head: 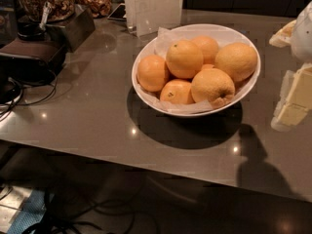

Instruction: Pick orange from white bowl

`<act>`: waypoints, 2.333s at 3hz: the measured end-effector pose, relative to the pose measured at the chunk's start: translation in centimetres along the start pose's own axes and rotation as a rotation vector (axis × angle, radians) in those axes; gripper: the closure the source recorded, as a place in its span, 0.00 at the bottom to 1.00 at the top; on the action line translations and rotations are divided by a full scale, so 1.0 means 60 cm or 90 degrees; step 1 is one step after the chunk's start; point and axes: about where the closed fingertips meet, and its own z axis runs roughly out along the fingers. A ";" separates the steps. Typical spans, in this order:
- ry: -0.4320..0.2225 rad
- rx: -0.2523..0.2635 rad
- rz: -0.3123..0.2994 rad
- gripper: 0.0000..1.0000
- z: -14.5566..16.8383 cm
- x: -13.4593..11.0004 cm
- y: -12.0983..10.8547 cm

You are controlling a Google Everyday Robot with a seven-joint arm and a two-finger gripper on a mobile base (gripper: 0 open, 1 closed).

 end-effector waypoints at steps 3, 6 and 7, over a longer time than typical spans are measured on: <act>-0.074 -0.010 -0.034 0.00 0.012 -0.070 -0.040; -0.257 -0.170 -0.122 0.00 0.127 -0.267 -0.112; -0.258 -0.206 -0.149 0.00 0.164 -0.300 -0.106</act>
Offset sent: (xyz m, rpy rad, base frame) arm 0.0193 0.0225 -0.0002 0.0769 -0.0039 0.0585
